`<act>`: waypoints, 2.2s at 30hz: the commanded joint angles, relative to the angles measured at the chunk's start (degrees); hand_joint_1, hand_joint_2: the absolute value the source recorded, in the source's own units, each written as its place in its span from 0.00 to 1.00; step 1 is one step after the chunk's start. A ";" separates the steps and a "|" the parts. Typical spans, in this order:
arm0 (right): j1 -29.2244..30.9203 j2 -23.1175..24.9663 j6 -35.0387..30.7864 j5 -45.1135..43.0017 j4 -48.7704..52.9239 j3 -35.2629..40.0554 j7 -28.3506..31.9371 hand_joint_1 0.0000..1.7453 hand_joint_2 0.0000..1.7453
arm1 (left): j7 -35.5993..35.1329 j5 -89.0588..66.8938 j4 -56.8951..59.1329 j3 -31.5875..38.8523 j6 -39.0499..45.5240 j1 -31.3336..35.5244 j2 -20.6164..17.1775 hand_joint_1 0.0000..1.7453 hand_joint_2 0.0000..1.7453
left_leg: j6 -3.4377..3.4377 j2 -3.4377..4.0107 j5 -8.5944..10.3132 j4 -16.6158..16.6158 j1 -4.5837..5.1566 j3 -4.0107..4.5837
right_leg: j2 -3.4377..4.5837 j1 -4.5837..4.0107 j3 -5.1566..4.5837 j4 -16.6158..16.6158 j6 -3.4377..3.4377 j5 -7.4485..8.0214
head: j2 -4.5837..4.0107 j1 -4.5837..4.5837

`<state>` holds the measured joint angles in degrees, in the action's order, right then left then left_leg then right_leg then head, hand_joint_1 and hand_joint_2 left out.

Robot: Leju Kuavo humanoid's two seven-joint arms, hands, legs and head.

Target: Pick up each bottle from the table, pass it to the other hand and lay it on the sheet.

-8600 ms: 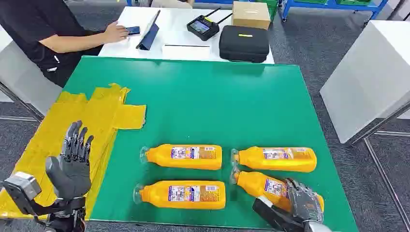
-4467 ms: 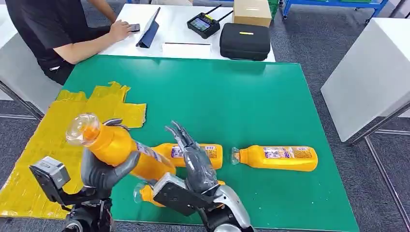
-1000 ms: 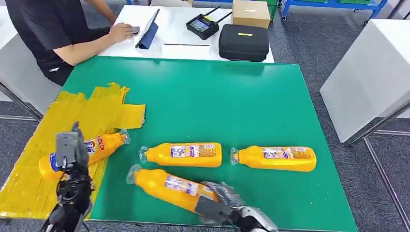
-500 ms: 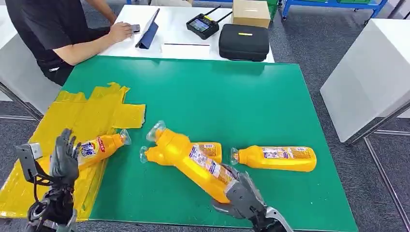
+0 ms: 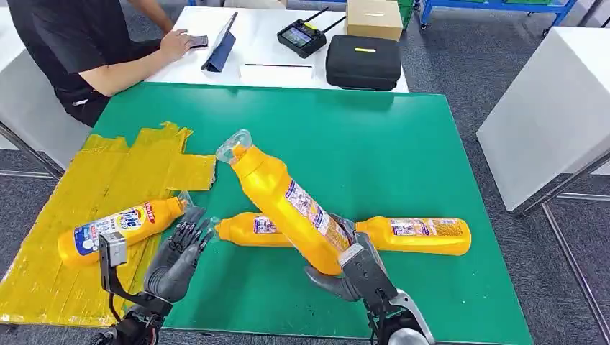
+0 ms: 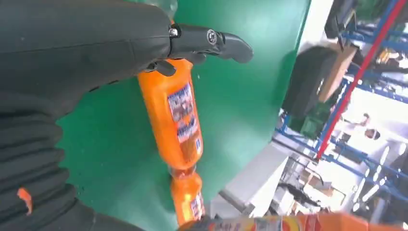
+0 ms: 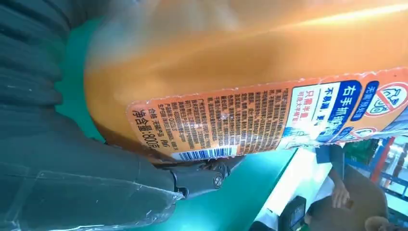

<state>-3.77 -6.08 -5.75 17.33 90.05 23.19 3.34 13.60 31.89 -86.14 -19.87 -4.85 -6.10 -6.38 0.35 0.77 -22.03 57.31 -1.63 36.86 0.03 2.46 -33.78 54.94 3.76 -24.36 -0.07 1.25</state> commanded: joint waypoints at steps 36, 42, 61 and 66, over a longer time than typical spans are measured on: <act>20.33 17.04 2.60 7.29 -33.59 27.27 -4.98 1.00 1.00 | -4.27 -2.31 -2.09 -0.07 2.55 9.32 8.06 1.00 1.00 | -0.07 -0.10 0.01 -0.01 -0.01 -0.12 | -0.08 -0.04 0.09 0.02 -0.26 -0.05 | 0.00 -0.02; 23.32 16.69 1.33 3.53 -36.09 29.13 -4.54 1.00 1.00 | -3.49 -2.96 -2.68 0.35 3.46 8.94 7.53 1.00 1.00 | -0.10 -0.03 -0.03 0.01 0.01 -0.18 | -0.01 -0.02 0.11 0.05 -0.30 -0.06 | 0.00 -0.02; 25.43 9.83 -4.67 -0.09 -25.11 23.65 -6.01 0.00 0.00 | -1.74 -48.70 4.42 5.92 31.07 12.08 3.32 1.00 1.00 | -0.08 -0.19 0.11 -0.04 0.00 -0.03 | -0.19 -0.02 0.03 0.00 -0.20 0.01 | 0.00 -0.02; 17.57 6.40 0.47 8.62 -11.35 15.08 -9.51 0.00 0.00 | -9.60 -83.37 20.73 8.45 41.00 22.72 0.05 1.00 1.00 | -0.08 -0.50 0.21 -0.07 0.00 -0.03 | -0.51 -0.02 0.09 0.00 -0.21 -0.04 | 0.00 -0.02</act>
<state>21.14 6.58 -9.68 19.04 61.88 47.78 -3.28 10.75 -21.58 -87.49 -15.45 27.18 3.04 -1.07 0.32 0.77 -21.89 57.34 -1.65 36.98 -0.05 2.45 -33.95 54.97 3.78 -24.29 -0.07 1.22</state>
